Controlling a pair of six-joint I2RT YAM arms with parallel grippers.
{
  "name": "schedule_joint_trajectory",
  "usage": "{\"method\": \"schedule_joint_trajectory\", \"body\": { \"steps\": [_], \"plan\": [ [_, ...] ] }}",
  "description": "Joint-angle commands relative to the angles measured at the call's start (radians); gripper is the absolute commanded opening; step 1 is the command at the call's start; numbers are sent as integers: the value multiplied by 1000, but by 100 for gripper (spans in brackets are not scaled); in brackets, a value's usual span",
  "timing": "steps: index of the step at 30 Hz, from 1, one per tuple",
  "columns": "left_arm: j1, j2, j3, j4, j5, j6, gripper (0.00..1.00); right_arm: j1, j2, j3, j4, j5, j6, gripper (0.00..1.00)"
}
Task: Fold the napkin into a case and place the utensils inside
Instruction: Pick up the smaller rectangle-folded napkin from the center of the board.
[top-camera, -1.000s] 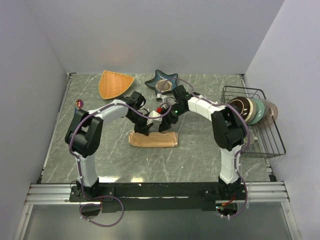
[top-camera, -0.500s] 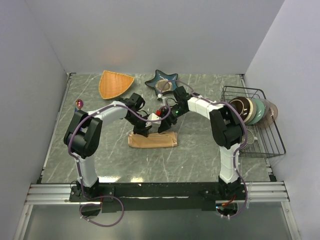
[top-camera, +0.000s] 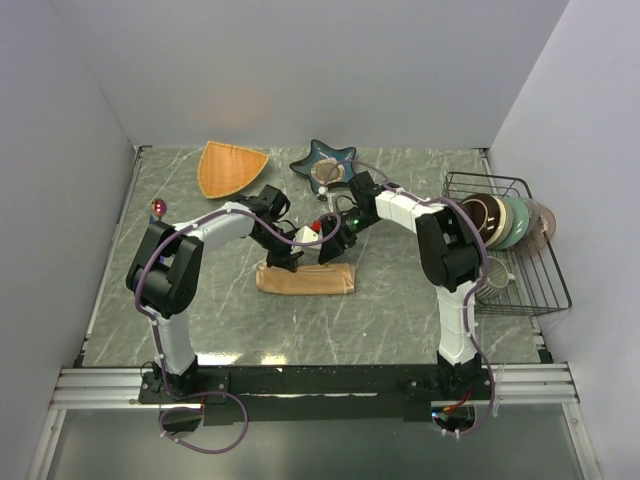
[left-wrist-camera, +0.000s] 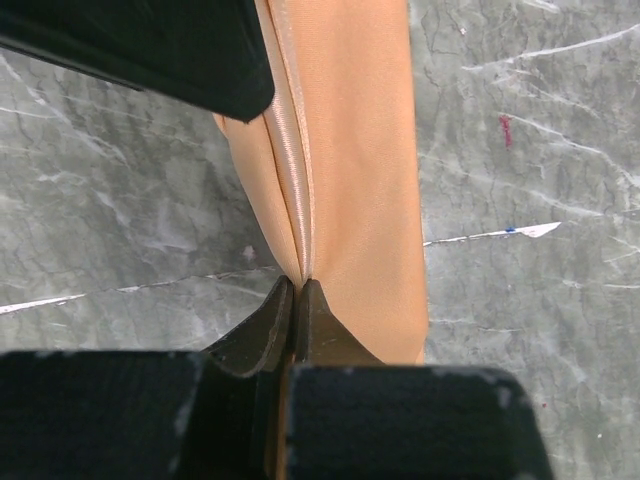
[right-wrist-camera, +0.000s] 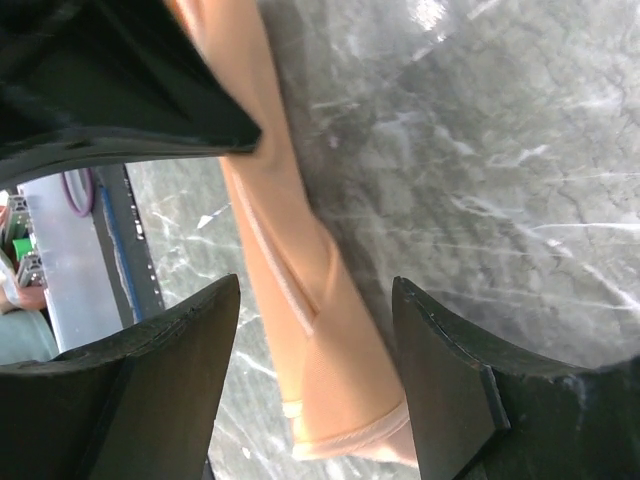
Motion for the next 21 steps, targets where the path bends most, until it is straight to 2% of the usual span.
{"method": "schedule_joint_trajectory", "body": {
  "steps": [1, 12, 17, 21],
  "plan": [
    [-5, -61, 11, 37, 48, 52, 1, 7, 55, 58, -54, 5, -29, 70],
    [-5, -61, 14, 48, 49, 42, 1, 10, 64, 87, -118, -59, -66, 66],
    [-3, -47, 26, 48, 51, 38, 1, 18, 63, 95, -137, -84, -78, 73],
    [-5, -36, 43, 46, 57, 21, 1, 30, 61, 72, -117, -62, -72, 72]
  ]
}}
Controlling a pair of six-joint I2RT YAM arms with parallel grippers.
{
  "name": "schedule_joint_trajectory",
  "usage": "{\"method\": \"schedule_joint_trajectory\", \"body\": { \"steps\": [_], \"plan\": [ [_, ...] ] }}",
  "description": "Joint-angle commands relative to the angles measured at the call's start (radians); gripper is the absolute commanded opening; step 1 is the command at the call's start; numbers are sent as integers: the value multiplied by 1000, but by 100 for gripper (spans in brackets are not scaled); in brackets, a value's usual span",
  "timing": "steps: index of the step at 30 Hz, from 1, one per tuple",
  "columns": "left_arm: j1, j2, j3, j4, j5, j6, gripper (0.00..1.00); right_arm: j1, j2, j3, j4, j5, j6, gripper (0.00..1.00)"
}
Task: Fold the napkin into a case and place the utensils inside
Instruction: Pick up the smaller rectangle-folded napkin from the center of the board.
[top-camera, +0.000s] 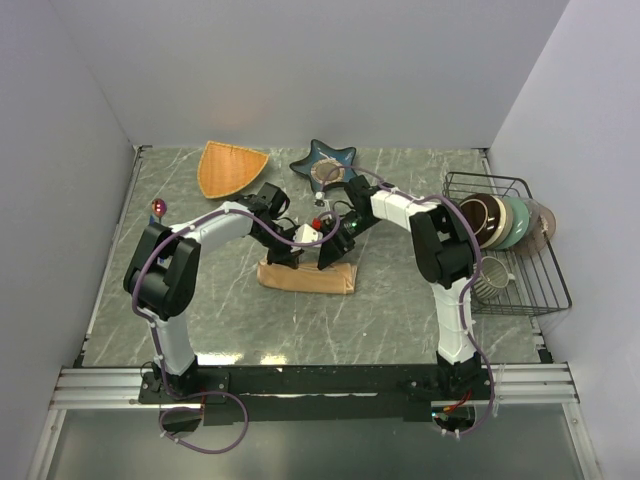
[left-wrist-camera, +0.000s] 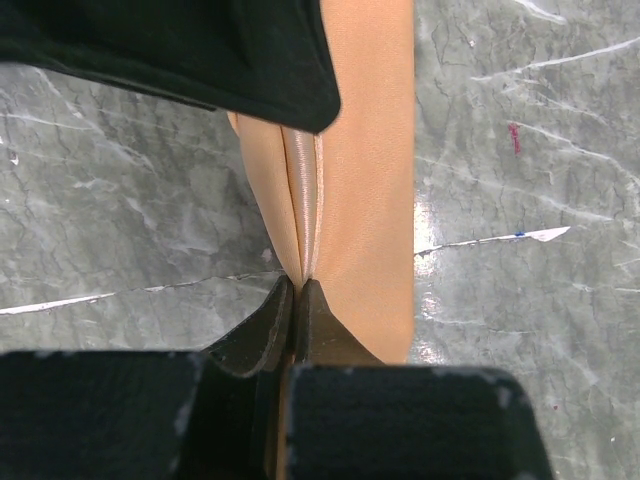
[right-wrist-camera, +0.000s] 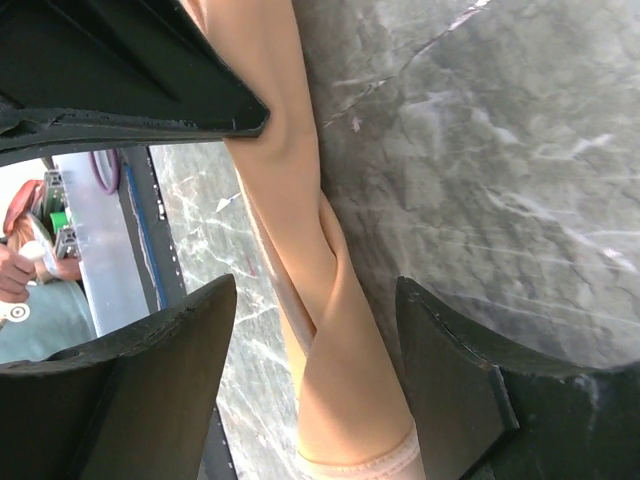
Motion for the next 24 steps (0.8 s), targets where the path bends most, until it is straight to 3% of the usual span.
{"method": "schedule_joint_trajectory", "body": {
  "steps": [1, 5, 12, 17, 20, 22, 24],
  "plan": [
    [-5, -12, 45, 24, 59, 11, 1, 20, -7, 13, -1, -13, -17, 71],
    [-3, 2, 65, 18, 67, 1, 1, 25, -8, -11, 18, 4, -19, 68],
    [-3, 7, 68, 18, 71, 1, 1, 30, -13, -28, 39, 29, -16, 48],
    [-2, 4, 56, 12, 67, 16, 1, 31, -20, -22, 56, 17, 6, 40],
    [-2, -4, 45, 20, 65, 11, 1, 33, -33, -20, 75, 17, 23, 23],
    [-2, -10, 40, 26, 65, 2, 2, 34, -34, -8, 69, 14, 23, 5],
    [1, -15, 40, 29, 73, -9, 8, 33, -45, -6, 65, 17, 30, 0]
  ]
}}
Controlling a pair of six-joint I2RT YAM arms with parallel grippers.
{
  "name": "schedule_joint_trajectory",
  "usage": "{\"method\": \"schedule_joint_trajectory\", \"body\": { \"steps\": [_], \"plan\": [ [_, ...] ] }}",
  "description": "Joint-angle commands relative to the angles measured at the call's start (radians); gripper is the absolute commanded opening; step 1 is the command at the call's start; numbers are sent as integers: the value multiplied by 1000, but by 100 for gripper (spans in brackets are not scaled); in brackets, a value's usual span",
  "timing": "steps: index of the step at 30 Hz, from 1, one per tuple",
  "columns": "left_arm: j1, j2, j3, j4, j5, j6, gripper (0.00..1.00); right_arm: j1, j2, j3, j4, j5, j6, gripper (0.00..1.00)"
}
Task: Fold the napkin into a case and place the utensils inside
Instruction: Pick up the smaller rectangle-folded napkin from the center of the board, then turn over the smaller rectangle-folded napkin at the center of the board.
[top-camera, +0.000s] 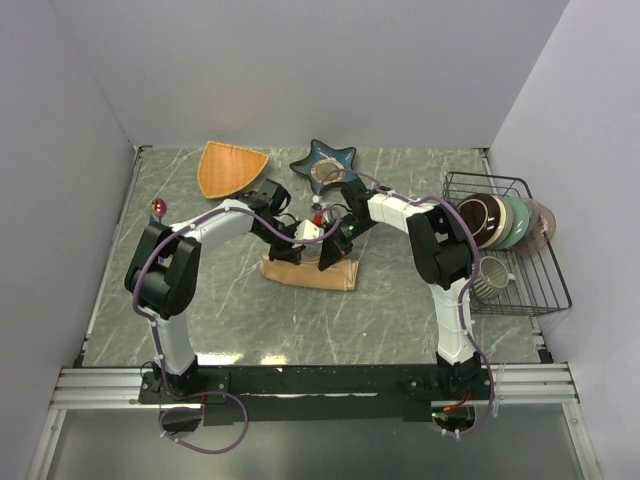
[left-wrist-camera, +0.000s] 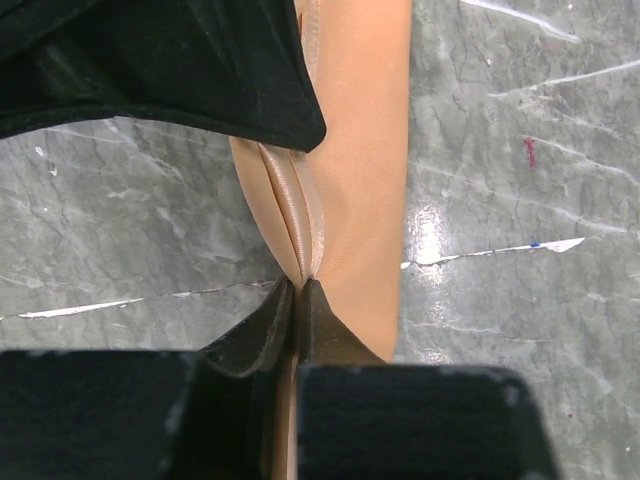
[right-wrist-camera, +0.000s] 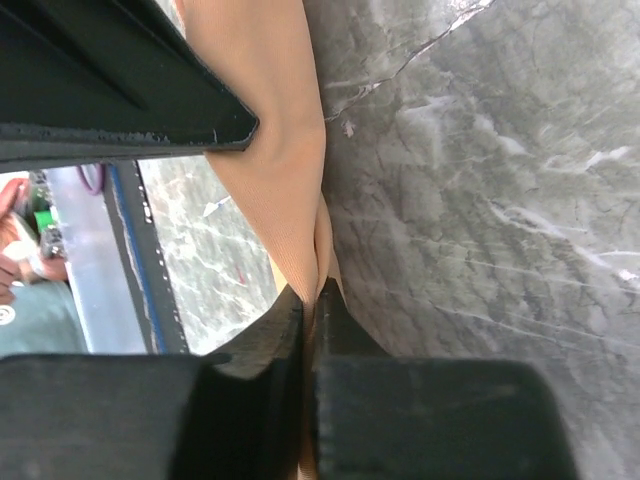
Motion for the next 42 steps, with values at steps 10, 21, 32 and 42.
{"method": "schedule_joint_trajectory", "body": {
  "steps": [10, 21, 32, 42],
  "plan": [
    [147, -165, 94, 2, 200, -267, 53, 24, -154, -12, 47, 128, -20, 0],
    [429, -374, -31, 86, 195, -648, 58, 150, -361, -160, 311, 507, -149, 0],
    [632, -507, -223, 116, 191, -779, 58, 349, -501, -524, 724, 944, -338, 0],
    [666, -576, -309, 86, 184, -779, 56, 510, -551, -746, 971, 1138, -408, 0]
  ]
}}
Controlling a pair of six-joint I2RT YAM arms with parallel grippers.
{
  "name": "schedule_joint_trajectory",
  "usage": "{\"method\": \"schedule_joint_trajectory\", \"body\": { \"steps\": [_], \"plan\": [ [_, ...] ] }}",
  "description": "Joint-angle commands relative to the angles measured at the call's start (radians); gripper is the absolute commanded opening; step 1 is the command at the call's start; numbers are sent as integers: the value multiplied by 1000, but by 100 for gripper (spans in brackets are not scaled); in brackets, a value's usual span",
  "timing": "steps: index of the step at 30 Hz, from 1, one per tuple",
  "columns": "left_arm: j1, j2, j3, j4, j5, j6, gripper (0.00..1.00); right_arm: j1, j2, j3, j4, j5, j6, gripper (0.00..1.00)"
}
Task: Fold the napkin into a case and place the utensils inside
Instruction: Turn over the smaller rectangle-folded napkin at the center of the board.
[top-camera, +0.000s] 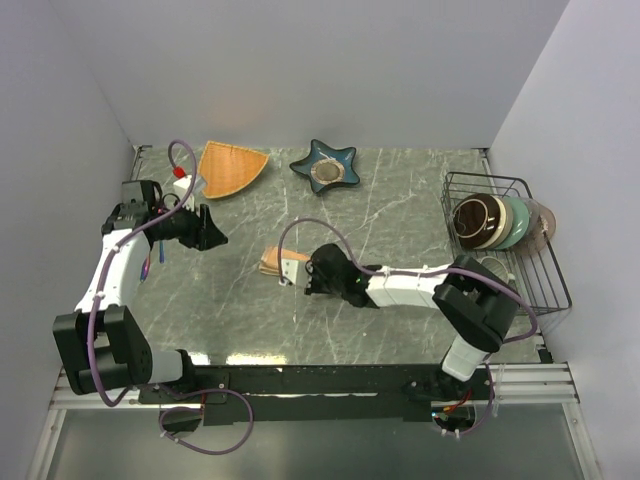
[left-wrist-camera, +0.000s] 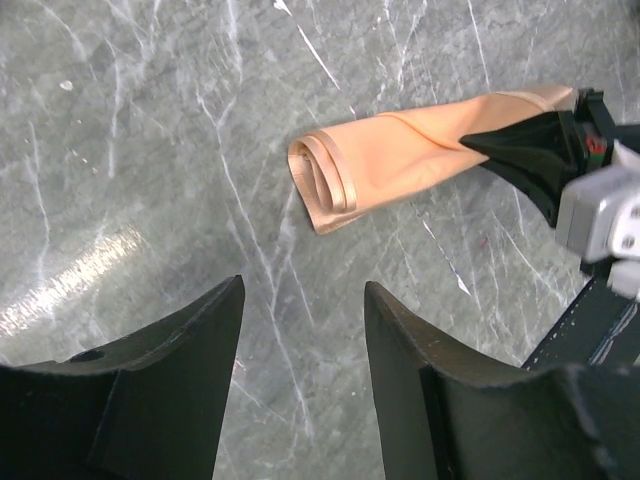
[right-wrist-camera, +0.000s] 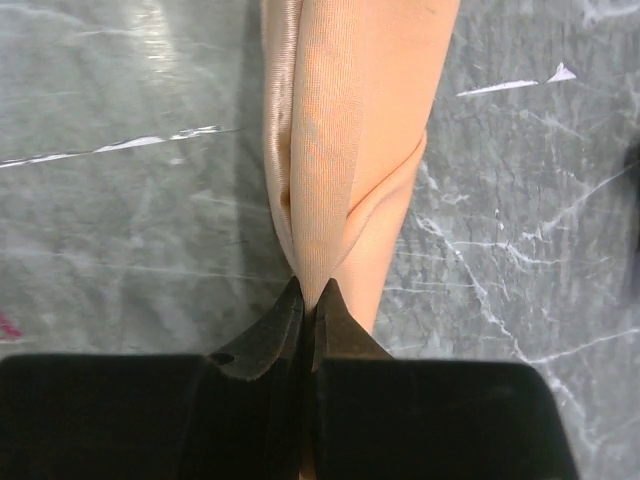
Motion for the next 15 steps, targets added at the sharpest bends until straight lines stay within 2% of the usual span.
{"method": "schedule_joint_trajectory", "body": {
  "steps": [1, 3, 4, 6, 9, 10, 12, 13, 15],
  "plan": [
    [9, -40, -20, -6, 20, -14, 56, 56, -44, -64, 168, 128, -45, 0],
    [10, -46, -26, -15, 19, -10, 56, 82, -41, -70, 167, 139, -45, 0],
    [10, -46, -29, -18, 18, -7, 56, 88, -35, -72, 166, 145, -44, 7],
    [12, -48, -34, -30, 18, -1, 56, 115, -30, -70, 156, 157, -41, 13],
    [10, -54, -38, -47, 15, 10, 56, 146, -30, -69, 134, 170, -13, 30],
    [12, -57, -38, -52, 15, 15, 56, 151, -32, -60, 123, 171, -4, 46],
    [12, -64, -40, -66, 17, 24, 56, 166, -41, -46, 74, 170, 14, 56],
    [10, -68, -41, -69, 18, 27, 56, 172, -56, -35, 60, 168, 34, 64],
    [10, -71, -41, -73, 22, 29, 56, 187, -73, -12, 3, 157, 66, 72]
  ]
}}
